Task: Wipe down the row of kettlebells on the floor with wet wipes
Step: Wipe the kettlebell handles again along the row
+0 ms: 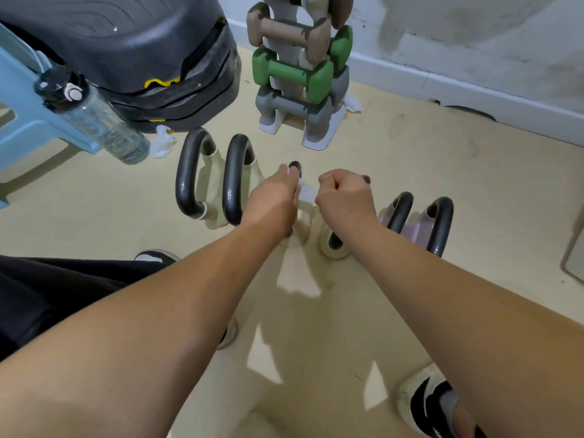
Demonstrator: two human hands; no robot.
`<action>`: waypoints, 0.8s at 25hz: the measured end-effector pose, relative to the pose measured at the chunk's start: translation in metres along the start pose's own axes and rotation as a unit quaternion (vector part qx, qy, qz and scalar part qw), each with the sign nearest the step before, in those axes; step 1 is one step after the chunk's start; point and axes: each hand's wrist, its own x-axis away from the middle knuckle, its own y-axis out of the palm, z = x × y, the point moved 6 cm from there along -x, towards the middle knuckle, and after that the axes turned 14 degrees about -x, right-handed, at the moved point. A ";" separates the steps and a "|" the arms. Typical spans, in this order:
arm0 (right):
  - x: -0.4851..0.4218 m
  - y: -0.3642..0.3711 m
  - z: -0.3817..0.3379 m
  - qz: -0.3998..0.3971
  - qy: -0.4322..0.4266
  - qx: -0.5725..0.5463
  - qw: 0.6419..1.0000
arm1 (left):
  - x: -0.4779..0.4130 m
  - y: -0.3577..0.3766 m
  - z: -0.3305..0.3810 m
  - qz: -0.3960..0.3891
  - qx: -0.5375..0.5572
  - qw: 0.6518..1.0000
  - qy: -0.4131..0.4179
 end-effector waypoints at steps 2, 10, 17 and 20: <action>0.006 -0.001 0.000 -0.012 -0.004 0.049 0.999 | 0.023 0.012 0.004 0.054 -0.089 0.992 0.065; 0.057 -0.023 -0.009 -0.166 0.096 0.265 0.945 | 0.093 0.007 0.043 -0.094 -0.048 0.988 0.116; 0.103 -0.087 0.044 -0.066 0.223 0.085 0.969 | 0.105 -0.024 0.087 -0.127 0.291 0.948 -0.025; 0.102 -0.124 0.068 0.089 0.206 -0.022 0.974 | 0.112 -0.018 0.108 -0.117 0.301 0.946 -0.025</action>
